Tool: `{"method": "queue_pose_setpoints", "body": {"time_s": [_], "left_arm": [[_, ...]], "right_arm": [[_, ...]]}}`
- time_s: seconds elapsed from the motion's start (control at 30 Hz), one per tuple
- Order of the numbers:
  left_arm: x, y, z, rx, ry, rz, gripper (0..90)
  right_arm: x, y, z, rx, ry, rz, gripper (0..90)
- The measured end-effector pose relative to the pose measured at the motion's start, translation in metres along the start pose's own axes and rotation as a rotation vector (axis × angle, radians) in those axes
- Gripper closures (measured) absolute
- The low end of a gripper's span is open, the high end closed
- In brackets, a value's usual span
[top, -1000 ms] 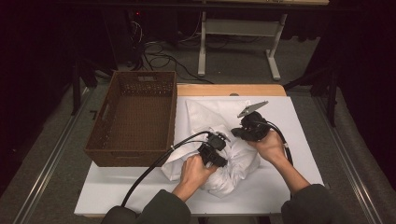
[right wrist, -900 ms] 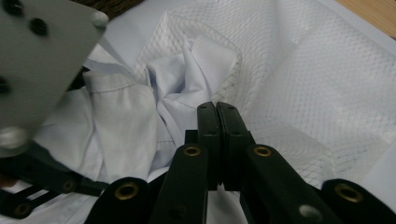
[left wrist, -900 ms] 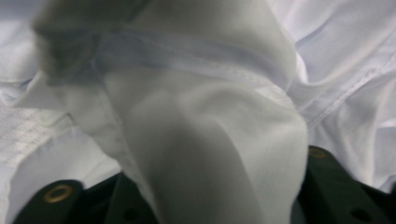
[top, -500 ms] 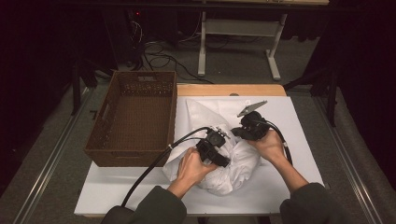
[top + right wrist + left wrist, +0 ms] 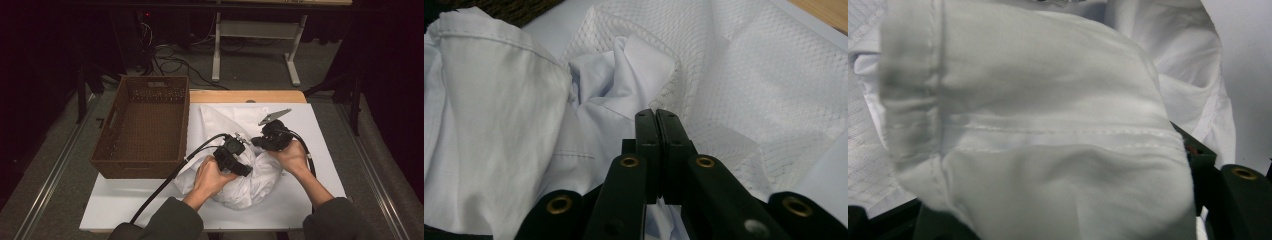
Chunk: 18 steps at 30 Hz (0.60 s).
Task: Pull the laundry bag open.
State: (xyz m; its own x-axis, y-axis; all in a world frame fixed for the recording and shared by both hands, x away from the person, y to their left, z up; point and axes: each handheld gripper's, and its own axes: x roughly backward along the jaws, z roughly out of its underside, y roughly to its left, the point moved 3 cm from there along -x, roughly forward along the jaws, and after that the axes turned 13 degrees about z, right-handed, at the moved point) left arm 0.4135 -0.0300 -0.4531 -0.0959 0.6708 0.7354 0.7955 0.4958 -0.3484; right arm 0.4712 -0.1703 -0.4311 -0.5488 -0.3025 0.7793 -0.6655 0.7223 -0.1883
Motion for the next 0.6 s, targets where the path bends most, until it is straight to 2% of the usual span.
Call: {"method": "queue_pose_setpoints", "body": {"time_s": [0.1, 0.2, 0.23, 0.3, 0.33, 0.37, 0.4, 0.43, 0.47, 0.5, 0.53, 0.6], "left_arm": [[0.000, -0.007, 0.000, -0.010, 0.008, -0.007, 33.6], [0.002, -0.022, -0.006, -0.056, 0.005, -0.034, 35.0], [0.002, -0.026, -0.008, -0.069, 0.002, -0.032, 43.7], [0.000, -0.031, -0.011, -0.078, 0.004, -0.035, 54.6], [-0.008, -0.031, -0.011, -0.075, 0.020, -0.016, 60.8], [-0.008, -0.031, -0.011, -0.075, 0.020, -0.016, 66.7], [-0.014, -0.030, -0.009, -0.079, 0.031, -0.008, 66.7], [-0.024, -0.025, -0.006, -0.072, 0.034, -0.002, 75.4], [-0.024, -0.025, -0.006, -0.072, 0.034, -0.002, 77.7], [-0.031, -0.016, -0.004, -0.045, 0.006, -0.001, 79.2], [-0.031, -0.016, -0.004, -0.045, 0.006, -0.001, 80.3], [-0.035, -0.004, -0.003, 0.001, -0.024, -0.010, 81.3]], "right_arm": [[0.000, -0.002, 0.001, 0.000, -0.005, -0.003, 90.0], [-0.001, -0.002, -0.001, -0.007, -0.003, -0.008, 90.0], [-0.002, -0.002, -0.001, 0.008, -0.012, -0.009, 90.0], [-0.001, 0.000, -0.001, 0.003, -0.017, -0.013, 90.0], [0.000, 0.000, -0.001, 0.006, -0.014, -0.012, 90.0], [0.000, -0.001, -0.001, 0.013, -0.017, -0.013, 90.0], [0.000, -0.001, -0.001, 0.013, -0.017, -0.013, 90.0], [0.002, -0.001, -0.001, 0.008, -0.021, -0.014, 90.0], [0.002, -0.001, -0.001, 0.008, -0.021, -0.014, 90.0], [0.003, -0.002, 0.000, 0.010, -0.018, -0.010, 90.0], [0.003, -0.002, 0.000, 0.010, -0.018, -0.010, 90.0], [0.003, -0.001, 0.000, 0.000, -0.014, -0.013, 90.0]]}}
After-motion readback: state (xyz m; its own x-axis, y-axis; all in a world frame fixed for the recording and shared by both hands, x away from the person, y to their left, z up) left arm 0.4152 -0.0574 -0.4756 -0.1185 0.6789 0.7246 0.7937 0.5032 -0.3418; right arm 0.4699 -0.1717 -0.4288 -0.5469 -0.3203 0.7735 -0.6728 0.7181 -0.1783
